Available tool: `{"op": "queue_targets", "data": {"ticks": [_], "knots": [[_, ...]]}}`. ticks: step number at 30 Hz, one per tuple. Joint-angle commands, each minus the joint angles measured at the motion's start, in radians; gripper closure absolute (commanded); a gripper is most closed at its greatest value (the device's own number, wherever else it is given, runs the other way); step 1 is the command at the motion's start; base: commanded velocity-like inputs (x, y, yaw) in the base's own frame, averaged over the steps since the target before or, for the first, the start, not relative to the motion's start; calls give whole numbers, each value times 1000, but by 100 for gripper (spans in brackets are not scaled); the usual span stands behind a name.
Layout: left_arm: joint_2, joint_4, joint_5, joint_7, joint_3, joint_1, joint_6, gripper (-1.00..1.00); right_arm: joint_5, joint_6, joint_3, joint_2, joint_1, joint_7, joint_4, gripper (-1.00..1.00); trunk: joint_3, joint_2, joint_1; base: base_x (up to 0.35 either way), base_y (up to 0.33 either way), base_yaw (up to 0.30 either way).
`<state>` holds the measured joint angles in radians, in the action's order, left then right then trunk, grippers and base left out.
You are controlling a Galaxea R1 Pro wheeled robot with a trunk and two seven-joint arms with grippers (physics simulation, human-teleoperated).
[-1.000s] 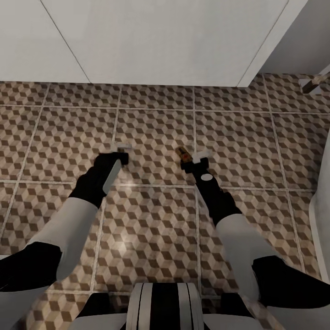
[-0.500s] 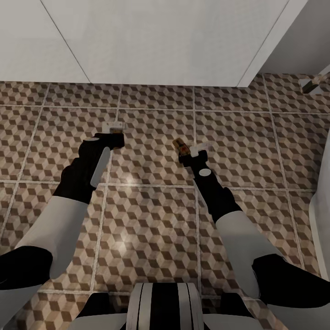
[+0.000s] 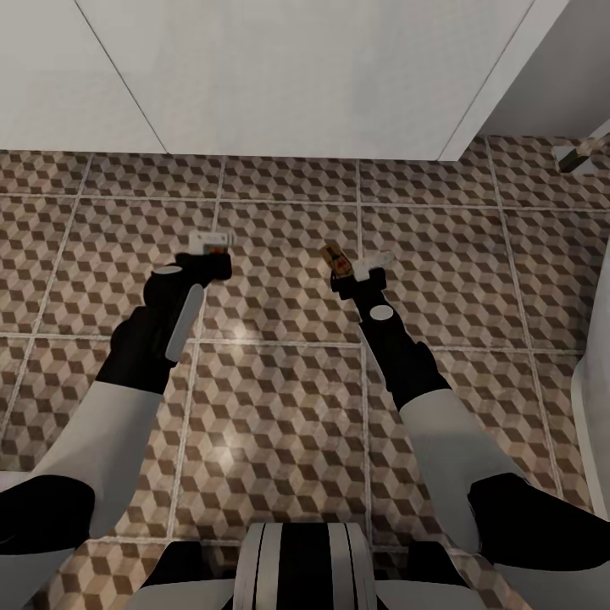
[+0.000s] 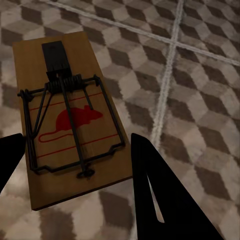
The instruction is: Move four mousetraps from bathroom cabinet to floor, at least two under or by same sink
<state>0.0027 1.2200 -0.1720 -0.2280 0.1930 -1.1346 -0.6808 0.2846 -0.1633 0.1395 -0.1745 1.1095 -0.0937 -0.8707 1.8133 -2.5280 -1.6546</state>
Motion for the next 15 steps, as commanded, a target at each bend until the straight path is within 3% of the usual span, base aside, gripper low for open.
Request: {"op": "queue_targets", "data": {"ticks": [1,8,15], "knots": [[0,7,-11,-8,2,0,-3,100,5,-7,2,0,0,-1,-2,100,1,0,0,0,0,0],[0,16,-11,-8,2,1,-3,100,5,-7,2,0,0,-1,-2,100,19,-1,-2,0,0,0],[0,20,-11,-8,2,9,-3,100,5,-7,2,0,0,-1,-2,100,19,-3,-5,0,0,0]]}}
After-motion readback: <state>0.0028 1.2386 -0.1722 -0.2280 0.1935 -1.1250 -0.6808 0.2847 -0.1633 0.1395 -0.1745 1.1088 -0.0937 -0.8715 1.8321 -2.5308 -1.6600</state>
